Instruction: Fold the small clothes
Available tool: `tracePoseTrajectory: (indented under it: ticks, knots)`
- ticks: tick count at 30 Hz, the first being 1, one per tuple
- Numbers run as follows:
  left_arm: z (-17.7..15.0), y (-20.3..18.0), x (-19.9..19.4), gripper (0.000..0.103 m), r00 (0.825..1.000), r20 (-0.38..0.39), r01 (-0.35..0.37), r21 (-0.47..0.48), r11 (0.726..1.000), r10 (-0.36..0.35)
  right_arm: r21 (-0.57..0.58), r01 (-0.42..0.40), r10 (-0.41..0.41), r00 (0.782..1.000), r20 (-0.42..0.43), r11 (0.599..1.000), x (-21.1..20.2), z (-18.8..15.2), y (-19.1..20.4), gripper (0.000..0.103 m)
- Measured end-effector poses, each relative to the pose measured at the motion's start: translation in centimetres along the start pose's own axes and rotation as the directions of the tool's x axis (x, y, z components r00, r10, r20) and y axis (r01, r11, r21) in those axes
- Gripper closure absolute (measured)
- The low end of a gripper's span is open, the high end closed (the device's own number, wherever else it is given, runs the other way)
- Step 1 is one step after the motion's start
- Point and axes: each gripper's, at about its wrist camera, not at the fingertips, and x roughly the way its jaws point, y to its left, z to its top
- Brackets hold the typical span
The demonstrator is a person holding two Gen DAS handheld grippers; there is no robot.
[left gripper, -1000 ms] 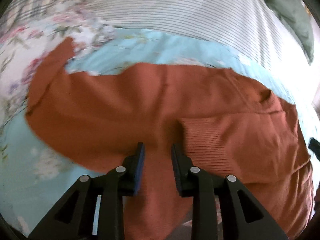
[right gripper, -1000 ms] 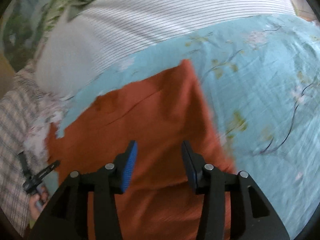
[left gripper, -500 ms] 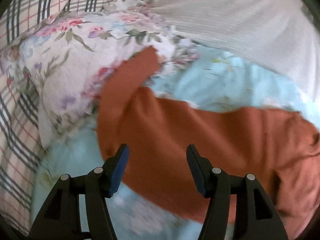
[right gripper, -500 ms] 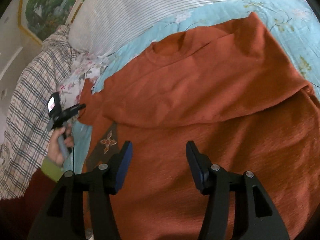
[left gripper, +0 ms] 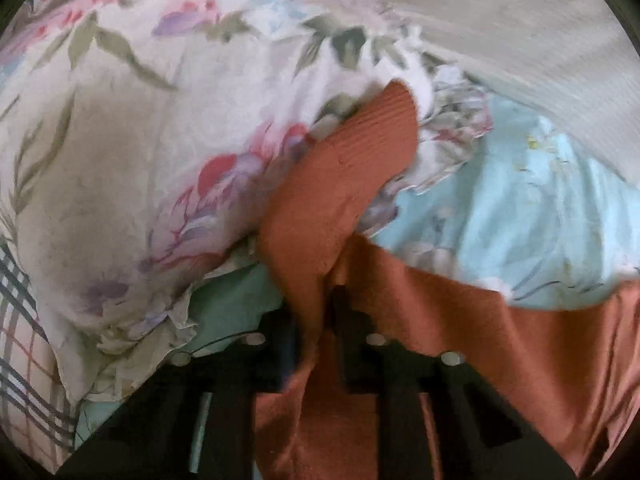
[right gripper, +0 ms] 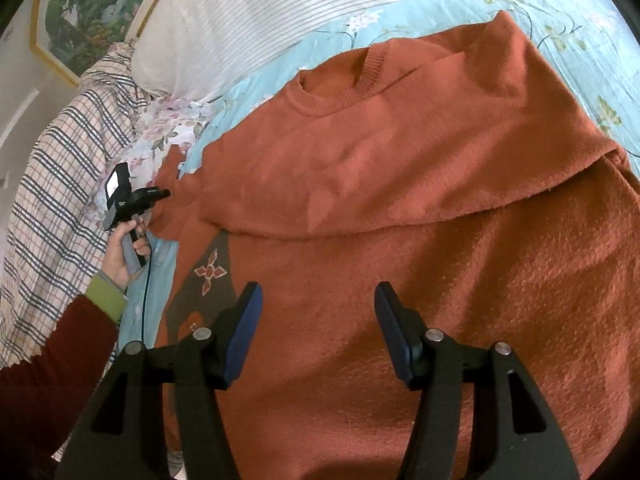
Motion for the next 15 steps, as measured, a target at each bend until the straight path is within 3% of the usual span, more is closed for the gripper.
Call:
tracePoseTrajectory:
  ticks: [1, 4, 8, 12, 15]
  knots:
    - [-0.2, -0.1, -0.8, 0.098, 1.0, 0.026, 0.008, 0.006, 1.0, -0.008, -0.005, -0.006, 0.006, 1.0, 0.004, 1.0, 0.0, 0.0, 0.1, 0.044]
    - [-0.8, 0.0, -3.2, 0.1, 0.992, 0.061, 0.11, -0.016, 0.994, -0.109, -0.004, -0.022, 0.022, 1.0, 0.016, 1.0, -0.1, -0.1, 0.4, 0.044]
    - [-2.3, -1.2, -7.5, 0.1, 0.958, 0.109, 0.27, -0.027, 0.963, -0.265, 0.01, -0.034, 0.034, 0.999, 0.03, 0.999, -0.5, -0.3, 0.4, 0.044]
    - [-4.0, -5.2, -12.3, 0.1, 0.897, 0.158, 0.415, 0.022, 0.909, -0.413, 0.023, -0.036, 0.035, 0.998, 0.043, 0.999, -1.2, -0.6, 0.0, 0.044]
    - [-5.4, -9.0, -15.6, 0.1, 0.831, 0.183, 0.521, 0.079, 0.85, -0.526, 0.043, -0.033, 0.03, 0.998, 0.059, 0.999, -1.9, -0.8, -0.6, 0.044]
